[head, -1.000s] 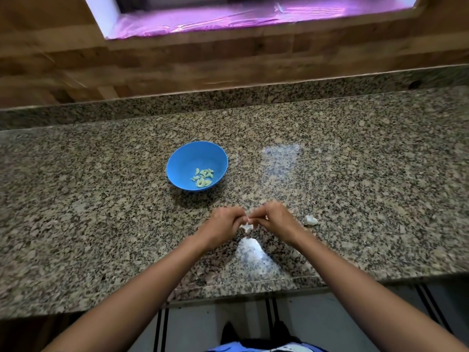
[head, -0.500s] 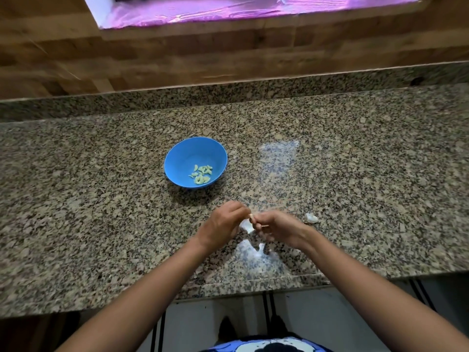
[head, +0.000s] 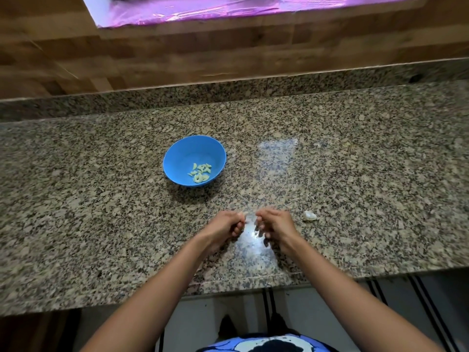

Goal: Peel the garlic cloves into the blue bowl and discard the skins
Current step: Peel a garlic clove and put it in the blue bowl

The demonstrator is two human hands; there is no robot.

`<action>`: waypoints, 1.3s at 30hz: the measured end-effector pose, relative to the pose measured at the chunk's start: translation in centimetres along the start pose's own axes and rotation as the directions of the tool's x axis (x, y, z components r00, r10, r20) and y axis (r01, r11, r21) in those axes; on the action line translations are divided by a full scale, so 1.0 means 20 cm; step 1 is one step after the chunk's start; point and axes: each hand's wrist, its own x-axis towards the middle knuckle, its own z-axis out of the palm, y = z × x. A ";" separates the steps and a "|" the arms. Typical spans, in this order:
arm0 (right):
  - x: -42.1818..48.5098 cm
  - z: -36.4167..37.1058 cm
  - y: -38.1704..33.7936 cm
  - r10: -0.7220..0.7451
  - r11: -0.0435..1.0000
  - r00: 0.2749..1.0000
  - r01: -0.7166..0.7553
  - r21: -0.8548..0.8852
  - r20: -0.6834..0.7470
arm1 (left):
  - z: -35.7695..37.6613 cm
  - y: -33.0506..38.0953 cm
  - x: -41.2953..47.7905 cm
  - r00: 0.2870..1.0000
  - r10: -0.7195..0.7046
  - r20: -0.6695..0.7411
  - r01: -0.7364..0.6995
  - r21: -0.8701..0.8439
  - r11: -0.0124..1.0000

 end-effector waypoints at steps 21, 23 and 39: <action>-0.02 -0.02 -0.03 -0.260 0.718 0.942 0.337 -0.609 0.214 | 0.04 -0.10 0.01 0.835 0.548 -0.047 -0.338 0.741 0.580; -0.03 -0.01 -0.03 -0.280 0.722 0.937 0.349 -0.597 0.209 | 0.04 -0.10 0.00 0.775 0.632 0.024 -0.372 0.825 0.425; -0.02 -0.01 -0.04 -0.367 0.488 0.912 0.355 -0.797 0.181 | 0.04 -0.08 0.04 0.712 0.701 0.049 -0.383 0.864 0.328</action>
